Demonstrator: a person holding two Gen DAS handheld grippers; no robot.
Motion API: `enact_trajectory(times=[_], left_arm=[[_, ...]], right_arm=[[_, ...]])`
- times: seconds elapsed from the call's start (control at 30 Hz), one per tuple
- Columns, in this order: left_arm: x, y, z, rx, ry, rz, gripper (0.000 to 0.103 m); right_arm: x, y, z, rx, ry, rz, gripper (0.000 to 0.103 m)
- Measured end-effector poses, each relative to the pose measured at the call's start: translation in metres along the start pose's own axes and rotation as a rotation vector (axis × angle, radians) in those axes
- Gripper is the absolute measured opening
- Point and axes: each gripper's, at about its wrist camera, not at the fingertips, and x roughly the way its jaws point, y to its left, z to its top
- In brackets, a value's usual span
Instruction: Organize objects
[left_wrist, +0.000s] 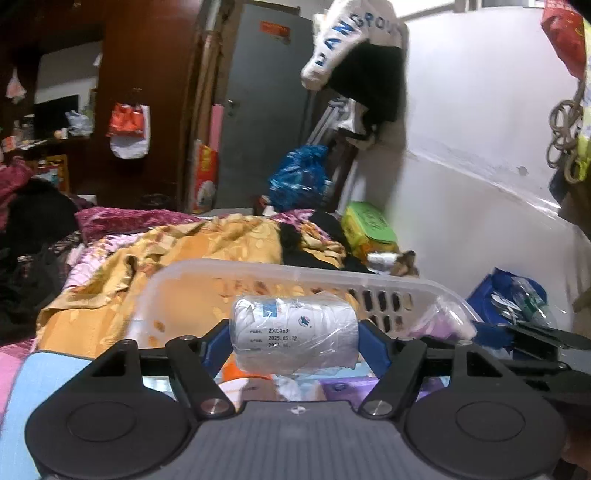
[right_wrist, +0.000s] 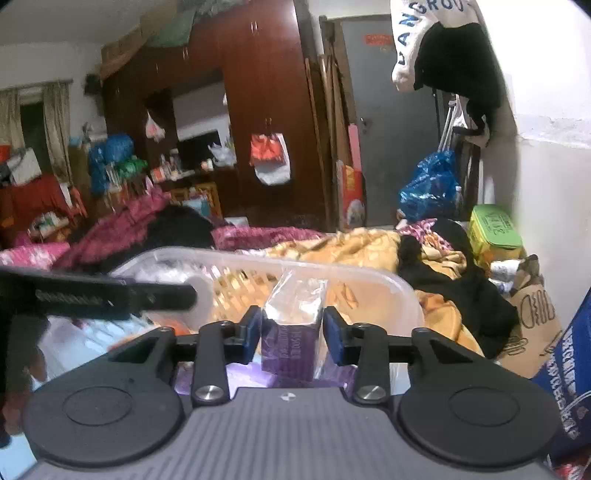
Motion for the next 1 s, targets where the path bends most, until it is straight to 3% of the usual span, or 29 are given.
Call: enact_trajectory(times=[0.1,0.2,0.3,0.43,0.53,0.67,0.77,0.83,0.9,1.0], left_arm=[[-0.022,0.000,0.001,0.035,-0.054,0.018,0.084],[-0.049,0.000,0.002,0.059,-0.104,-0.006,0.089],[-0.086,0.000,-0.011,0.087,-0.143,-0.039,0.089],[-0.135,0.015,-0.067,0.181,-0.145,-0.077,0.089],[-0.162,0.036,-0.119,0.209,-0.142,-0.082,0.089],[-0.178,0.066,-0.172,0.186,-0.142,-0.099,0.089],[-0.179,0.080,-0.199,0.188,-0.159,-0.112,0.089],[-0.178,0.083,-0.210,0.199,-0.190,-0.141,0.088],[-0.174,0.083,-0.218,0.208,-0.205,-0.171,0.087],[-0.170,0.076,-0.232,0.256,-0.214,-0.214,0.083]], right_arm=[[-0.013,-0.001,-0.001,0.013,-0.053,-0.003,0.089],[-0.047,-0.001,0.000,0.025,-0.146,-0.003,0.103],[-0.083,-0.001,-0.002,0.063,-0.233,0.042,0.103],[-0.128,0.001,-0.038,0.148,-0.250,0.155,0.103],[-0.137,0.015,-0.086,0.105,-0.180,0.218,0.103],[-0.135,0.049,-0.152,-0.010,-0.086,0.241,0.103],[-0.128,0.070,-0.177,-0.047,-0.064,0.286,0.103],[-0.122,0.084,-0.184,-0.089,-0.053,0.312,0.099],[-0.121,0.095,-0.189,-0.139,-0.097,0.315,0.088],[-0.113,0.108,-0.196,-0.189,-0.078,0.329,0.076]])
